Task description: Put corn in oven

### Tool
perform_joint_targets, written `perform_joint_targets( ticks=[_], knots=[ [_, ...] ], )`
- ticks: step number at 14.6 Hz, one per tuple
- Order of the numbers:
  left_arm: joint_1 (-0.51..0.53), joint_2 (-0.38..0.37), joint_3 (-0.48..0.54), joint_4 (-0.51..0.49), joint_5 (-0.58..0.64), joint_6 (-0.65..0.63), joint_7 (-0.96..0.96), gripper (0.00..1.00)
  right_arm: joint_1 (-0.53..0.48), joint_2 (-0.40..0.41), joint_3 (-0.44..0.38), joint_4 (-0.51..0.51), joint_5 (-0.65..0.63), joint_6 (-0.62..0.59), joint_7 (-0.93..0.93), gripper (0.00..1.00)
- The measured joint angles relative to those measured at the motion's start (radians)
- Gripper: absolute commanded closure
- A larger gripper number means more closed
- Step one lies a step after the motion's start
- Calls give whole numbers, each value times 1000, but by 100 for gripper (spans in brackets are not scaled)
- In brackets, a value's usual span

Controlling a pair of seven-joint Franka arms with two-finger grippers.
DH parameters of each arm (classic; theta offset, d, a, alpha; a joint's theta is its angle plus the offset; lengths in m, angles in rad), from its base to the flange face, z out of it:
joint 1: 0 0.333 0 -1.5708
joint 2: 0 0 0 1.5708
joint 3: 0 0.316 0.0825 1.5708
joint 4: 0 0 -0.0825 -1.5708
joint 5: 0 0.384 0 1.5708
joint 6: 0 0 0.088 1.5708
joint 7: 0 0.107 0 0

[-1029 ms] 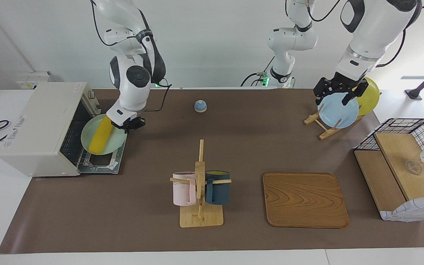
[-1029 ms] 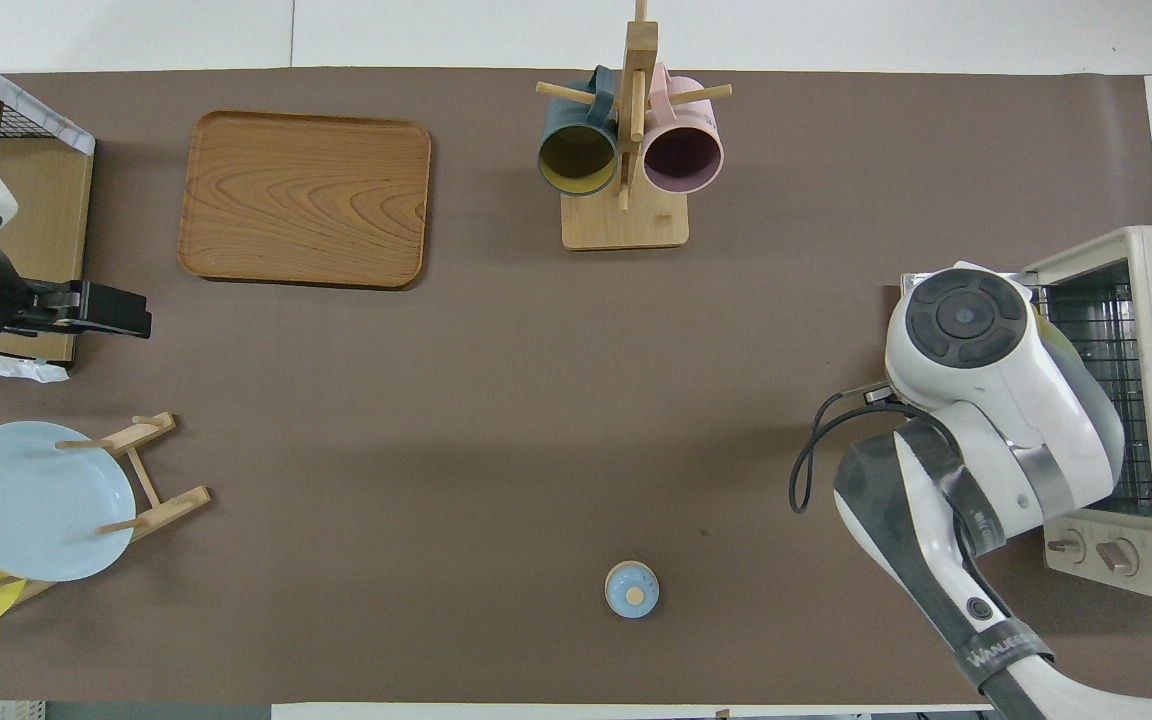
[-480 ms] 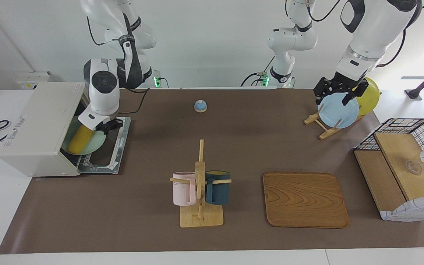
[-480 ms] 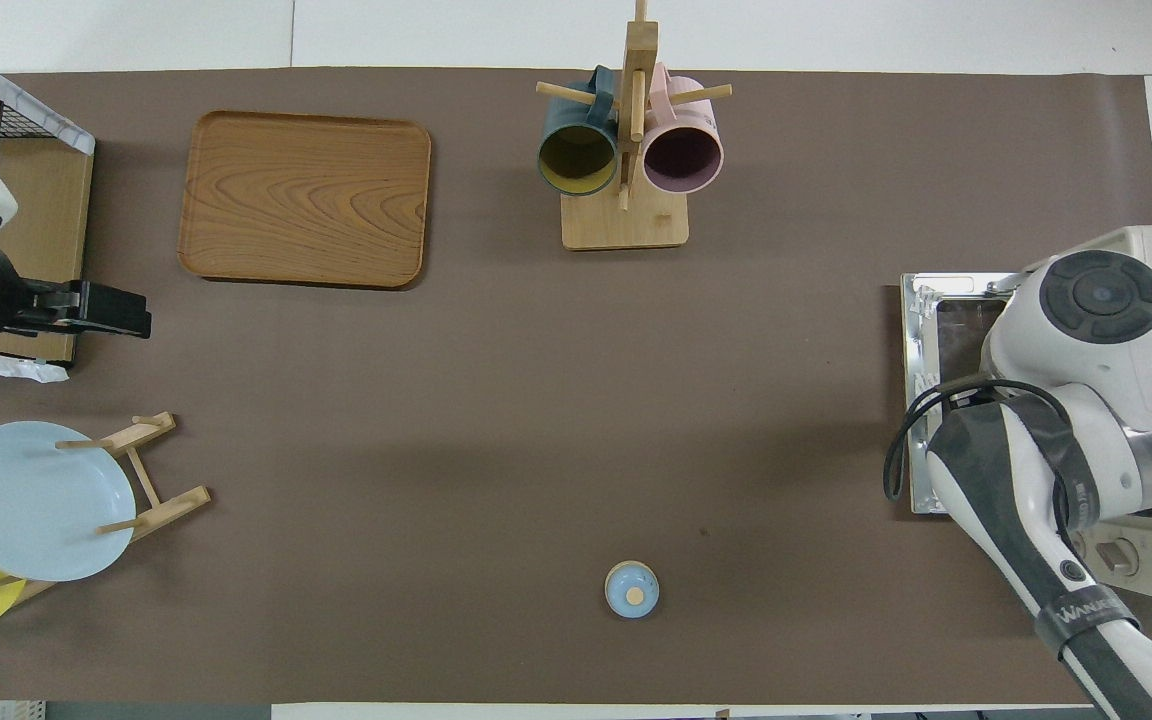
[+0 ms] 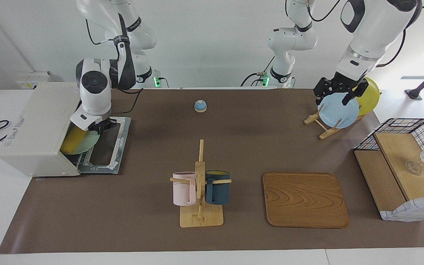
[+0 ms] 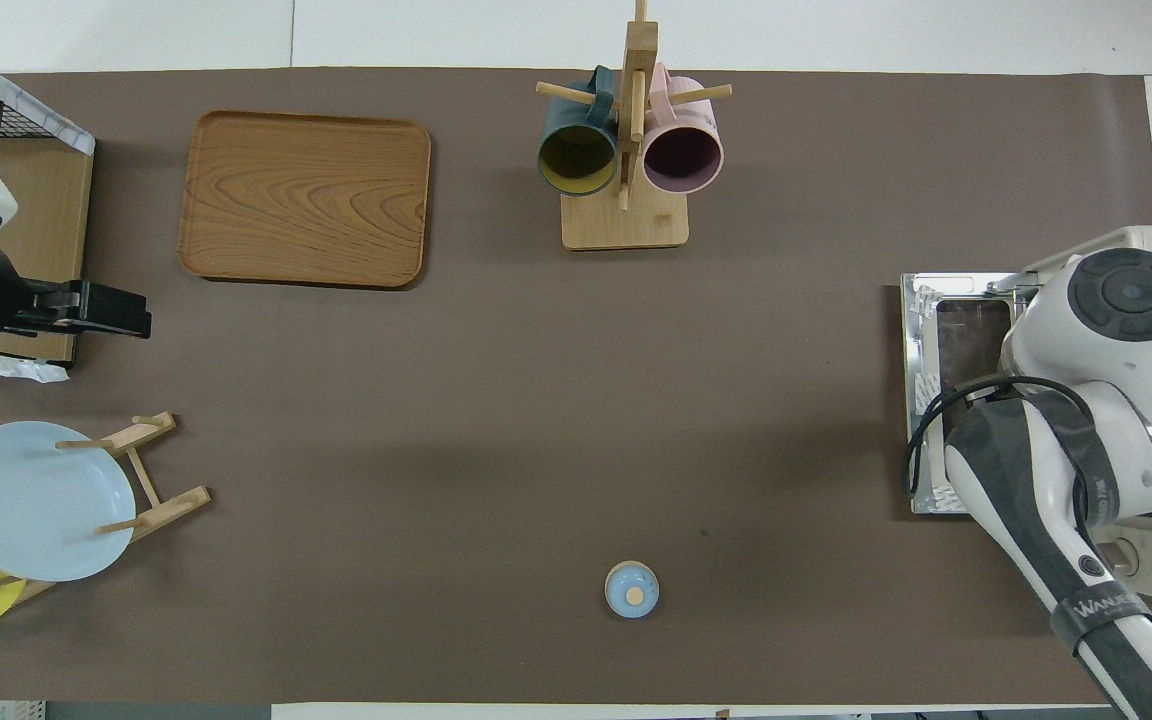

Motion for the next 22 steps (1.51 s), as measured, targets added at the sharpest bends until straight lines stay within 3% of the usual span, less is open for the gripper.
perform_joint_targets(
  ticks=[8,11,13,18,22],
  knots=[
    [0,0,0,0,0,0,0,0,3,0,13,12,0,6,-6,68],
    [0,0,0,0,0,0,0,0,46,0,15,42,3,-26,14,83],
    [0,0,0,0,0,0,0,0,89,0,16,55,17,-40,59,100],
    [0,0,0,0,0,0,0,0,198,0,18,20,54,-34,204,100],
    [0,0,0,0,0,0,0,0,211,-2,18,-103,56,96,266,100]
  ],
)
